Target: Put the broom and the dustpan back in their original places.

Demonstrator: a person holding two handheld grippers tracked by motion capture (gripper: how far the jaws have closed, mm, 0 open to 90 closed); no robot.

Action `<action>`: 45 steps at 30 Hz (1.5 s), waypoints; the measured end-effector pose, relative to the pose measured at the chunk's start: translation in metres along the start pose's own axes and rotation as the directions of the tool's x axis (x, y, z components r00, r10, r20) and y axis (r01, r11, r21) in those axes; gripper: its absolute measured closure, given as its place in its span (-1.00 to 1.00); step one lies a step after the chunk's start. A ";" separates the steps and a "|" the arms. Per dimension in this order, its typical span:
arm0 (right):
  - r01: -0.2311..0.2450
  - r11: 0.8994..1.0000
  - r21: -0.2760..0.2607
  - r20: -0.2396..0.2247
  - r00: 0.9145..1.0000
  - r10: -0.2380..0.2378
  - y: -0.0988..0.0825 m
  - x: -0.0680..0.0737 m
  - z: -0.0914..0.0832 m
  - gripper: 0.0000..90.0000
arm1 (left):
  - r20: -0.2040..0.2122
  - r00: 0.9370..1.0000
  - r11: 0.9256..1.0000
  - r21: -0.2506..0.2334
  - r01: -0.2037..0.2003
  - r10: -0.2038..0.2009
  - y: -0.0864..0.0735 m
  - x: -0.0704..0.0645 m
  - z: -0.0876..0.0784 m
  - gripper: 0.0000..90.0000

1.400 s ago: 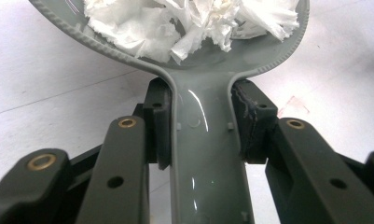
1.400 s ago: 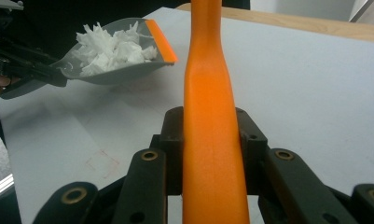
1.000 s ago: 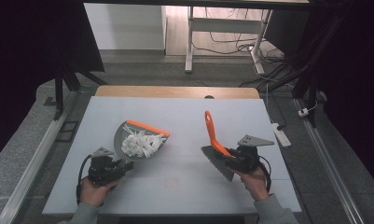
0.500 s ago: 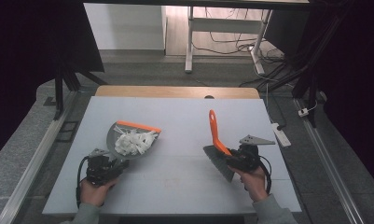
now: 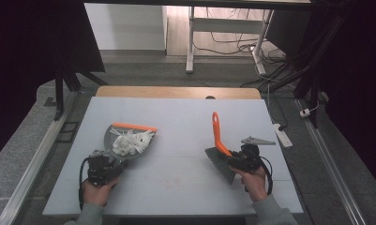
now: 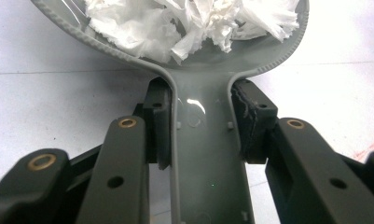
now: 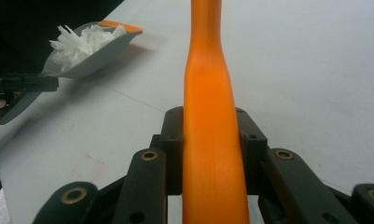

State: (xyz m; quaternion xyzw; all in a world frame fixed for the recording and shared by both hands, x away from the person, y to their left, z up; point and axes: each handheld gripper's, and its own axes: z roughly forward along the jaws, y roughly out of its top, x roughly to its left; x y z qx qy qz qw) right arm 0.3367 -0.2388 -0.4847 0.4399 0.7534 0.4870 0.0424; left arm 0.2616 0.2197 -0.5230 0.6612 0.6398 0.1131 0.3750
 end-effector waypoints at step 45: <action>-0.030 0.990 0.139 0.192 0.981 0.003 -0.007 -0.042 0.021 0.17 | -0.022 1.000 0.999 0.048 0.023 -0.022 0.002 0.006 0.019 0.31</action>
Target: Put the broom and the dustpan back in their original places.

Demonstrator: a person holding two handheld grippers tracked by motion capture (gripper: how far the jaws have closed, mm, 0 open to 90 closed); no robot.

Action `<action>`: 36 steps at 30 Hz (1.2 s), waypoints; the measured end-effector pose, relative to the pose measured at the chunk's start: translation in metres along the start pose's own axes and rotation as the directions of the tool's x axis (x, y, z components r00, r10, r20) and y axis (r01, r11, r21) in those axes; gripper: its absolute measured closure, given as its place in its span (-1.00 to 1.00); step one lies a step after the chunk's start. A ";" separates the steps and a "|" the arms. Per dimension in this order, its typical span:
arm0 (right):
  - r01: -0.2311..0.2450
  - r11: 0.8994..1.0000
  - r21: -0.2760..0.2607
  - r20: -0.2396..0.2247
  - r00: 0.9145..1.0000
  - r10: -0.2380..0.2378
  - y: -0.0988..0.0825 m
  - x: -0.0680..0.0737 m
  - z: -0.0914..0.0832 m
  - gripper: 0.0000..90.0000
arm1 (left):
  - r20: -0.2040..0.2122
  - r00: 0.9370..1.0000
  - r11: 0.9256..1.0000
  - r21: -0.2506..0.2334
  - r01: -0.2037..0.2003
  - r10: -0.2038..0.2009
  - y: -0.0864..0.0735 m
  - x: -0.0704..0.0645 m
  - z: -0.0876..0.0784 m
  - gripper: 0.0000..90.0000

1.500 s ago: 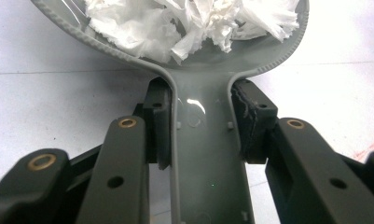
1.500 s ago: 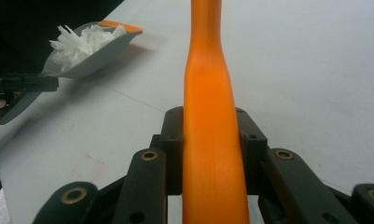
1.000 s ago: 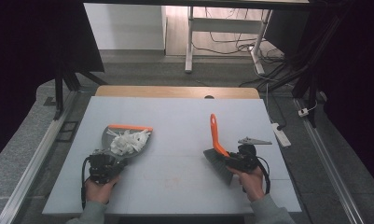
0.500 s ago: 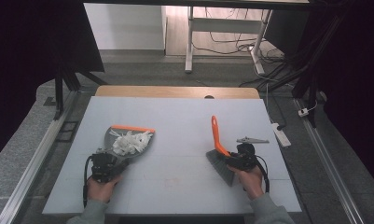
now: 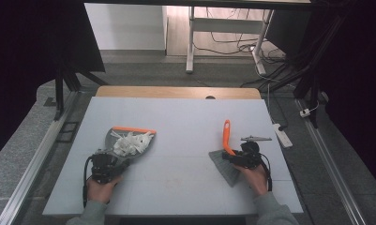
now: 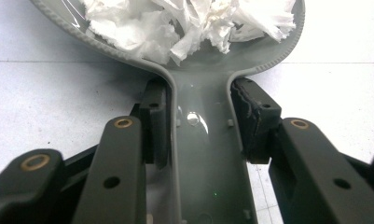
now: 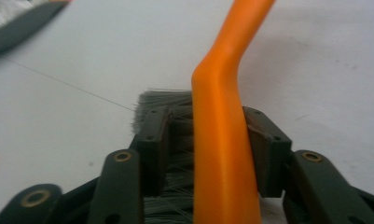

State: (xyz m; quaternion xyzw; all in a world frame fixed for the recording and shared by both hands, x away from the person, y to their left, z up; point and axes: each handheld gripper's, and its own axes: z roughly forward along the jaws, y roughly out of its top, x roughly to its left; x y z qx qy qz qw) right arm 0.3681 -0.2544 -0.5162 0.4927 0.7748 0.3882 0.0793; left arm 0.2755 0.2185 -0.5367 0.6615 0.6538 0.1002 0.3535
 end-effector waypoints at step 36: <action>0.287 0.948 -0.139 0.014 0.958 -0.288 -0.017 0.020 -0.043 0.10 | 0.138 0.938 0.947 -0.083 -0.310 0.319 -0.003 -0.005 -0.042 -0.18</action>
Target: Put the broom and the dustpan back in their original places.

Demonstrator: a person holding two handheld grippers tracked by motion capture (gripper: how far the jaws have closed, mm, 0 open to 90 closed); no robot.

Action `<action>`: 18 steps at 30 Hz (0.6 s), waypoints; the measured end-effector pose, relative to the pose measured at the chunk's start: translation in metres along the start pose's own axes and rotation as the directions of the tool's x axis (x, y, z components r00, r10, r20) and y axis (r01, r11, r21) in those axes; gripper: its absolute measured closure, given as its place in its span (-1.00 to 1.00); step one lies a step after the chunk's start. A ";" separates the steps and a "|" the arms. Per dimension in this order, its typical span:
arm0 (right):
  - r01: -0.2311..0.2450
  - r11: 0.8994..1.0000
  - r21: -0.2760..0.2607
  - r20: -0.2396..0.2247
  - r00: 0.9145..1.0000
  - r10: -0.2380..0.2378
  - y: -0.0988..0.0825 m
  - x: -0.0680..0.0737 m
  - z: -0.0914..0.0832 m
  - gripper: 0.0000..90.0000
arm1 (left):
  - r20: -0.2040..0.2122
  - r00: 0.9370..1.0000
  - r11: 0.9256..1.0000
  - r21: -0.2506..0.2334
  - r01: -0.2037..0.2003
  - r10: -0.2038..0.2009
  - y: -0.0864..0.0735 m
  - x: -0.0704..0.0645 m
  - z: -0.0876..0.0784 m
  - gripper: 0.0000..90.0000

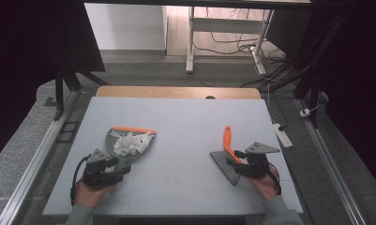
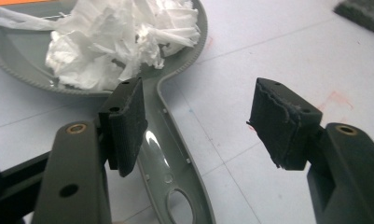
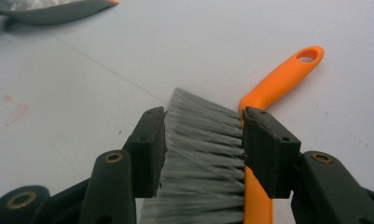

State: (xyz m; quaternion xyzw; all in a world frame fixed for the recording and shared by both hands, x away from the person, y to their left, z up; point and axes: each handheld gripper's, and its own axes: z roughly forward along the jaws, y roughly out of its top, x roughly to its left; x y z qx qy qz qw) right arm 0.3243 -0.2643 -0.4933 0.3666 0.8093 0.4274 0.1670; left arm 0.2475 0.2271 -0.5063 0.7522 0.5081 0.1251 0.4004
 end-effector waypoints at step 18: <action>0.096 0.995 0.010 0.022 0.995 -0.096 -0.021 0.005 -0.017 0.11 | 0.075 0.996 0.999 0.002 -0.053 0.053 -0.002 -0.003 0.000 -0.19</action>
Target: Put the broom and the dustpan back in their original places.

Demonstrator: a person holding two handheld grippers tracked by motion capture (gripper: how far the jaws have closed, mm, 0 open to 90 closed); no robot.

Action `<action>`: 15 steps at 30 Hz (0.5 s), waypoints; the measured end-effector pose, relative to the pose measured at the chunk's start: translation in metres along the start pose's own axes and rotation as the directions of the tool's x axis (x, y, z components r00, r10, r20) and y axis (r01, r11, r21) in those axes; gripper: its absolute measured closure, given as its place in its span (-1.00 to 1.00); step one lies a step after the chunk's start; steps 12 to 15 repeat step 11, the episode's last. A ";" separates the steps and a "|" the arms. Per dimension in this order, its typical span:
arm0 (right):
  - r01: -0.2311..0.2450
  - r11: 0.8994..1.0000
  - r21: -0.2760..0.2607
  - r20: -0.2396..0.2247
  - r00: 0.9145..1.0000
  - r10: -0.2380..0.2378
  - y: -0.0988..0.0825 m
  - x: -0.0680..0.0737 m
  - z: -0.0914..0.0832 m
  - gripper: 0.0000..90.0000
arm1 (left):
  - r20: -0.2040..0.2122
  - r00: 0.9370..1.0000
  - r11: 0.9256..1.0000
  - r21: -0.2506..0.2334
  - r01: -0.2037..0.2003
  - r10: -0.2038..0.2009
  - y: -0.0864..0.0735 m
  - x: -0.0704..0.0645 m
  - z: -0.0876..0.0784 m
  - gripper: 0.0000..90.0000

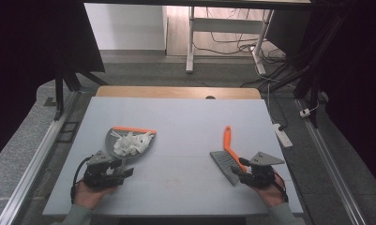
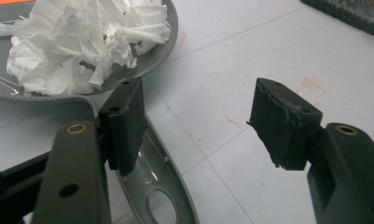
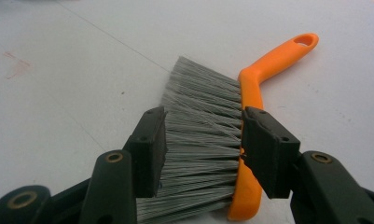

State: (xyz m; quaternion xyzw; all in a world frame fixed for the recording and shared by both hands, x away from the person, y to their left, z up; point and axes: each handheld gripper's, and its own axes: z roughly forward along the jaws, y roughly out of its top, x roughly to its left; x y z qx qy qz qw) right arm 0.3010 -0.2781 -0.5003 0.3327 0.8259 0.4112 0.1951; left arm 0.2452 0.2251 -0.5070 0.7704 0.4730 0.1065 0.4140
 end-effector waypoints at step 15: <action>0.005 1.000 -0.011 -0.002 1.000 -0.005 0.000 -0.001 -0.001 0.11 | -0.023 1.000 1.000 0.006 -0.005 0.005 0.000 0.000 0.000 -0.19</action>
